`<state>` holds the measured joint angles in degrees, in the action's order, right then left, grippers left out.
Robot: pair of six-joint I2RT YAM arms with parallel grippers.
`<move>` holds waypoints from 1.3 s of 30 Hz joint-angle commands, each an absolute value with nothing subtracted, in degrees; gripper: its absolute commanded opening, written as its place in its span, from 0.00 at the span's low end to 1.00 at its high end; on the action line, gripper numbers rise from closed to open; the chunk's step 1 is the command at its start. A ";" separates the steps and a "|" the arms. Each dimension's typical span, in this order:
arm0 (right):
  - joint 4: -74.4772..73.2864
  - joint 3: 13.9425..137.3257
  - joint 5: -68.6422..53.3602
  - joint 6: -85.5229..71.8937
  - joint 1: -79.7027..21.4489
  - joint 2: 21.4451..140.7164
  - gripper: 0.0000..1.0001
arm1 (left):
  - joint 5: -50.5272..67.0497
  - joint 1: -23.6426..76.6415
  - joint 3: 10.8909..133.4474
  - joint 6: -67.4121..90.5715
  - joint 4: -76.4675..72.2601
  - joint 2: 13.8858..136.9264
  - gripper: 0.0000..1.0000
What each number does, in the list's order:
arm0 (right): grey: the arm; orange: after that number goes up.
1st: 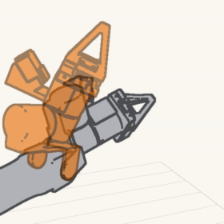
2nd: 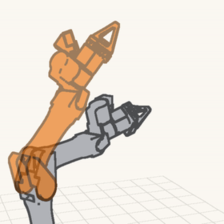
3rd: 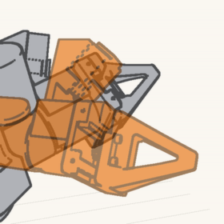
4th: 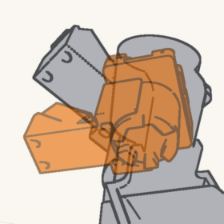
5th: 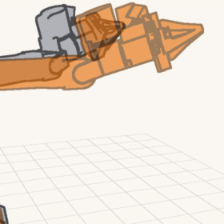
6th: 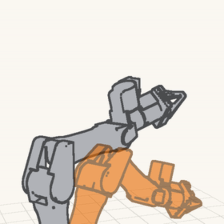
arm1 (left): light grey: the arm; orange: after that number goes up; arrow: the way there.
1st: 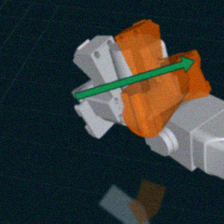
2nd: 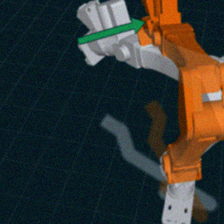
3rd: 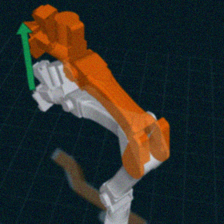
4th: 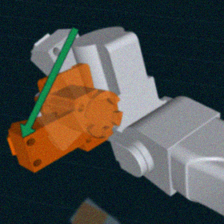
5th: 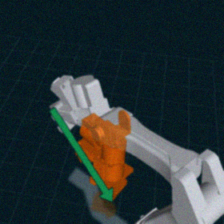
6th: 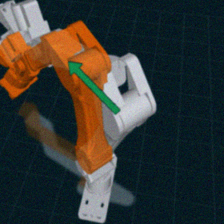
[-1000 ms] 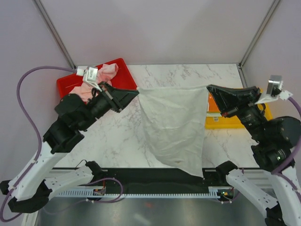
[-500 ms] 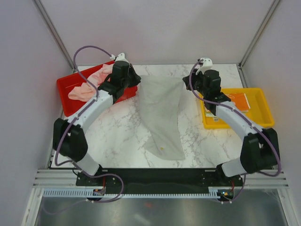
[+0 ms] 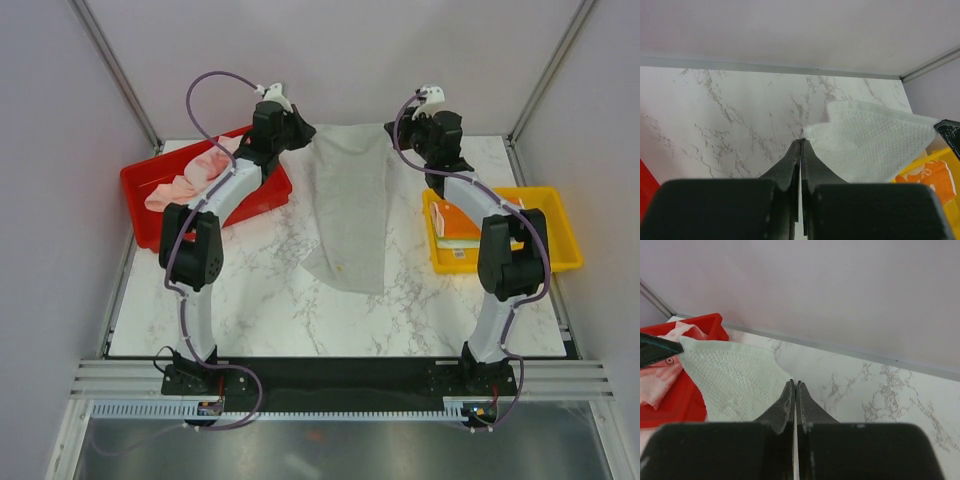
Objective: Fold and stack the towels
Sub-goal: Flatten out the crumpled towel
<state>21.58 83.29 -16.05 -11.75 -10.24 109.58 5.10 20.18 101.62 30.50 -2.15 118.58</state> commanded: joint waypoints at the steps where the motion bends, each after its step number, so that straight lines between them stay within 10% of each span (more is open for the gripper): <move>1: 27.69 82.97 -16.79 -10.37 -8.00 106.00 0.00 | 7.65 19.07 103.45 26.72 -7.56 115.94 0.02; 21: 6.15 58.09 -36.03 -25.13 -8.26 40.54 0.00 | 3.17 40.51 64.34 28.11 5.79 50.99 0.02; 29: 7.83 66.69 -30.17 -27.00 -8.26 46.65 0.00 | -6.90 42.71 74.31 25.94 10.71 57.64 0.02; 39: 15.55 75.57 -26.19 -15.66 -7.91 81.62 0.00 | -4.66 27.61 92.00 22.42 8.61 88.48 0.02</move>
<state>12.12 70.89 -27.94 -20.97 -8.10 72.49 -5.43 32.34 85.32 23.66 10.26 81.45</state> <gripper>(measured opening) 0.010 0.028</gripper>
